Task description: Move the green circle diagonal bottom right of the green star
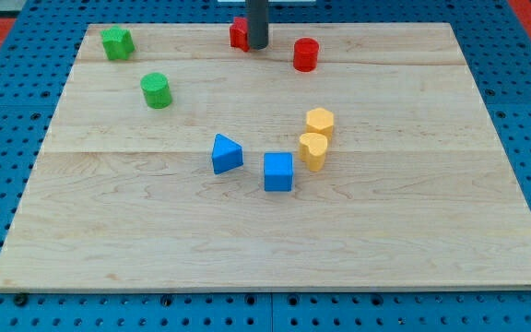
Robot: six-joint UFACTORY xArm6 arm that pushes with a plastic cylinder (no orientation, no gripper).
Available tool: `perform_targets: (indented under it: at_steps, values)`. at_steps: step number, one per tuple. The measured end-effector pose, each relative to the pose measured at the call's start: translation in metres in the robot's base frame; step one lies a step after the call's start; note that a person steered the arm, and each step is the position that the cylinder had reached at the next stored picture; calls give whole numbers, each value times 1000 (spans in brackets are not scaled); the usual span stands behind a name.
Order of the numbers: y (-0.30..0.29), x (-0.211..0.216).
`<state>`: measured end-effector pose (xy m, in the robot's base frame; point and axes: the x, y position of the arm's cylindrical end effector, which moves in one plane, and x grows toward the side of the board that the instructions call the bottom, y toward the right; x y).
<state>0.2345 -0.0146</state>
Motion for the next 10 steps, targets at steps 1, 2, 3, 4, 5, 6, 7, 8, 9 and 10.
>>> perform_targets:
  at_steps: [1,2,3,4,5,6,7,8,9,10]
  values:
    - [-15,0]
    - [-14,0]
    - [-10,0]
    - [-10,10]
    - [6,10]
    - [52,5]
    - [96,19]
    - [128,70]
    - [105,113]
    - [42,119]
